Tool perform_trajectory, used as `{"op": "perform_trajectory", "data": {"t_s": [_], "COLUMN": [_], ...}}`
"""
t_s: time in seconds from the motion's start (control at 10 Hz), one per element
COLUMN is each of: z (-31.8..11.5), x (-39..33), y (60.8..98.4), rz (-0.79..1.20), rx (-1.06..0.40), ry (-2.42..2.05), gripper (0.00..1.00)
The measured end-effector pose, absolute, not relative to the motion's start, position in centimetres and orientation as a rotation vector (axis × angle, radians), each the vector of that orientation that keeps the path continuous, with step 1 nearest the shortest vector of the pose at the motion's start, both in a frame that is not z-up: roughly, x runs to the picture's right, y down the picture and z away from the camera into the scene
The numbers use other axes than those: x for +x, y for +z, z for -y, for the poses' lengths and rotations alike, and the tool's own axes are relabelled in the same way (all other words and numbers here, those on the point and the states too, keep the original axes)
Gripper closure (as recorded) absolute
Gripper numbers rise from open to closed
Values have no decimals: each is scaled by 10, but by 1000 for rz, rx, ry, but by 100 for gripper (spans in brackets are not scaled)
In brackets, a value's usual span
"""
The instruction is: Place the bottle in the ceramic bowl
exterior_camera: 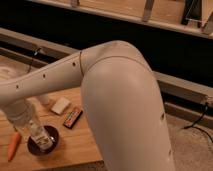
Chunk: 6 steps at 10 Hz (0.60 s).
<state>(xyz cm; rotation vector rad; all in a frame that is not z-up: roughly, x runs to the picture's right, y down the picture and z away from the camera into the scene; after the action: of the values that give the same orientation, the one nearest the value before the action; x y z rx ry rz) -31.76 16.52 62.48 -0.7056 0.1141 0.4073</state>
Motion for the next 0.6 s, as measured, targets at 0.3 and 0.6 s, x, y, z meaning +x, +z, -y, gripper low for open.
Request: {"op": "perform_trajectory", "data": {"t_s": [0.3, 0.6], "z": [-169, -170], "x": [-321, -323], "y": [632, 642], "rz": [-100, -89], "rx": [-711, -693], "ry": [414, 426], "gripper": [20, 20]}}
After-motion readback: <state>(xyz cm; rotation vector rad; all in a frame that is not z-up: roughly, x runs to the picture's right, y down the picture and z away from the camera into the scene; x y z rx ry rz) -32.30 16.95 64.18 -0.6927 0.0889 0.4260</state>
